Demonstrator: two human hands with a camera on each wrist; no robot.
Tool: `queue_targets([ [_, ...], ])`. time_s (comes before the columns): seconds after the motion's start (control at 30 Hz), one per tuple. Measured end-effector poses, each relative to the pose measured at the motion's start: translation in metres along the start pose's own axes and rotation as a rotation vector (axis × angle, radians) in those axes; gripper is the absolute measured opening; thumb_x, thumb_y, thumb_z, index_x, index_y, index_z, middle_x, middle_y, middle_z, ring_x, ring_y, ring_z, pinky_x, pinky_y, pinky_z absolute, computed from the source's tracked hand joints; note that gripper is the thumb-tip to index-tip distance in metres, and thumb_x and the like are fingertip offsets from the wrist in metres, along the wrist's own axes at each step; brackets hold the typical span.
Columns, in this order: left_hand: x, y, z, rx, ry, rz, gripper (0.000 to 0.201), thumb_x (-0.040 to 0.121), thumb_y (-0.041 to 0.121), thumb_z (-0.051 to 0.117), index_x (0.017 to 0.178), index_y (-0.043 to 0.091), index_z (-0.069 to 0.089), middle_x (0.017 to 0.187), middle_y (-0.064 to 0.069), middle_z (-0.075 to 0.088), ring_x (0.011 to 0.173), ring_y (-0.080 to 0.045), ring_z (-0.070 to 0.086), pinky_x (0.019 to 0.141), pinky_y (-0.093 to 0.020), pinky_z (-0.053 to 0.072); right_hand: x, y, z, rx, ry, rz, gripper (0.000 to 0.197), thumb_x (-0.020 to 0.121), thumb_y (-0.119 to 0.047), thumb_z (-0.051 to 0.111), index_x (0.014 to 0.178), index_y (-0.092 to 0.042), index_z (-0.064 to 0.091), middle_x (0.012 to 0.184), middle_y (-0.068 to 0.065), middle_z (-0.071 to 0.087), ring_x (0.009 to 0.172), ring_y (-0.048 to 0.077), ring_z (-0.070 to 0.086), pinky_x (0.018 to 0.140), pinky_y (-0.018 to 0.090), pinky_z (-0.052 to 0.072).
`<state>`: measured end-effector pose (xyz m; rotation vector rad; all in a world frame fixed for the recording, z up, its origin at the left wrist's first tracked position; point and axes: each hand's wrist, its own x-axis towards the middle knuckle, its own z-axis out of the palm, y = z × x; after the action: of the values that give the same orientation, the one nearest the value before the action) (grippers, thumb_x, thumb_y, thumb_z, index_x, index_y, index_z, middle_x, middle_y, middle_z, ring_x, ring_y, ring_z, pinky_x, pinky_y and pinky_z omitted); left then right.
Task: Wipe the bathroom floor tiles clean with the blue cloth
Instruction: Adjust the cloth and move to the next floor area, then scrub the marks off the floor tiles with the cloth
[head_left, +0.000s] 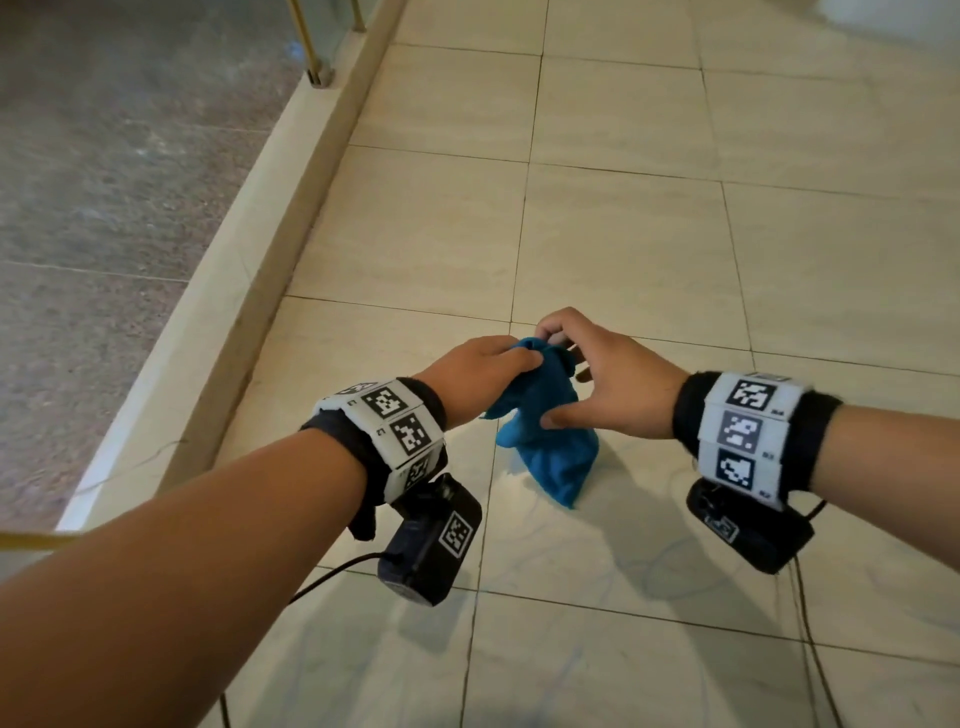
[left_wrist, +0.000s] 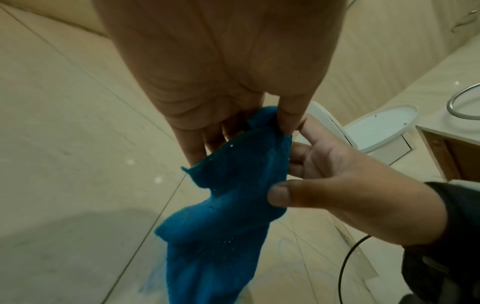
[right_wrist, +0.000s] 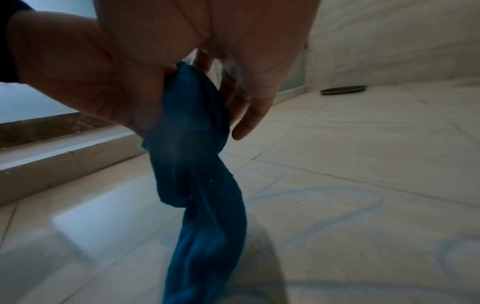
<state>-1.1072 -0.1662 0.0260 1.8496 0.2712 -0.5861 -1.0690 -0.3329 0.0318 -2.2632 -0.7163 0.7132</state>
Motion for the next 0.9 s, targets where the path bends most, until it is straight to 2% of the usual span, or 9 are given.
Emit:
queue_targets([
  [0.1,0.003,-0.007,-0.001,0.035,0.002,-0.017,0.03,0.099,0.028,0.048,0.116,0.006,0.058,0.114,-0.02,0.064,0.101,-0.03,0.062,0.094,-0.045,0.05,0.011,0.001,0.008,0.021,0.037,0.022,0.043,0.078,-0.008,0.065,0.105,-0.028,0.037,0.091,-0.001,0.059,0.074,0.013,0.057,0.059,0.016,0.047],
  [0.17,0.007,-0.013,-0.005,0.117,0.046,-0.021,0.03,0.098,0.031,0.051,0.122,0.015,0.049,0.114,-0.009,0.063,0.098,-0.022,0.061,0.081,-0.03,0.051,0.02,0.007,0.007,0.037,0.079,0.078,0.039,0.08,-0.008,0.06,0.105,-0.025,0.036,0.088,0.004,0.062,0.066,0.014,0.057,0.054,0.018,0.046],
  [0.23,0.011,-0.021,-0.011,0.256,0.099,-0.001,0.042,0.097,0.032,0.054,0.135,0.023,0.04,0.122,-0.001,0.057,0.101,-0.015,0.057,0.08,-0.023,0.043,0.028,0.015,0.002,0.054,0.181,0.141,0.037,0.081,-0.01,0.059,0.107,-0.025,0.038,0.091,0.007,0.064,0.064,0.014,0.055,0.054,0.021,0.044],
  [0.3,0.015,-0.029,-0.017,0.38,0.134,0.039,0.054,0.095,0.032,0.057,0.143,0.027,0.033,0.135,-0.002,0.049,0.115,-0.018,0.053,0.093,-0.028,0.041,0.034,0.021,-0.006,0.067,0.322,0.149,0.034,0.084,-0.011,0.059,0.111,-0.023,0.042,0.101,0.001,0.06,0.066,0.01,0.052,0.055,0.013,0.039],
  [0.4,0.025,-0.04,-0.019,0.577,0.123,0.046,0.067,0.093,0.033,0.058,0.149,0.029,0.021,0.149,-0.005,0.035,0.129,-0.023,0.044,0.102,-0.036,0.039,0.041,0.03,-0.01,0.066,0.468,0.11,0.03,0.089,-0.014,0.057,0.118,-0.02,0.049,0.115,-0.005,0.053,0.088,0.011,0.053,0.076,0.016,0.039],
  [0.5,0.035,-0.049,-0.016,0.743,0.109,0.004,0.08,0.09,0.039,0.061,0.152,0.03,0.011,0.156,-0.004,0.021,0.138,-0.027,0.031,0.108,-0.043,0.035,0.042,0.048,0.004,0.033,0.289,0.202,0.033,0.092,-0.019,0.054,0.125,-0.021,0.051,0.12,-0.005,0.052,0.106,0.014,0.054,0.093,0.03,0.045],
  [0.57,0.04,-0.055,-0.015,0.841,0.08,-0.03,0.093,0.086,0.048,0.064,0.153,0.031,0.002,0.161,-0.004,0.007,0.145,-0.028,0.017,0.114,-0.048,0.027,0.038,0.062,0.015,-0.071,0.136,0.232,0.041,0.092,-0.022,0.056,0.132,-0.023,0.047,0.135,-0.002,0.043,0.12,0.017,0.047,0.103,0.029,0.038],
  [0.77,0.053,-0.066,-0.013,1.042,-0.083,-0.06,0.125,0.071,0.062,0.073,0.151,0.028,-0.017,0.159,-0.001,-0.023,0.148,-0.023,-0.013,0.119,-0.051,0.004,0.026,0.071,0.046,-0.515,-0.212,-0.04,0.062,0.09,-0.033,0.057,0.146,-0.024,0.029,0.156,-0.004,0.015,0.14,0.018,0.017,0.113,0.025,0.013],
  [0.9,0.06,-0.073,-0.01,1.088,-0.165,-0.119,0.135,0.066,0.056,0.08,0.15,0.023,-0.021,0.156,-0.006,-0.03,0.146,-0.026,-0.018,0.12,-0.048,0.003,0.035,0.081,0.048,-0.55,-0.136,-0.029,0.059,0.092,-0.029,0.054,0.146,-0.028,0.03,0.157,-0.007,0.012,0.136,0.021,0.02,0.113,0.028,0.015],
])
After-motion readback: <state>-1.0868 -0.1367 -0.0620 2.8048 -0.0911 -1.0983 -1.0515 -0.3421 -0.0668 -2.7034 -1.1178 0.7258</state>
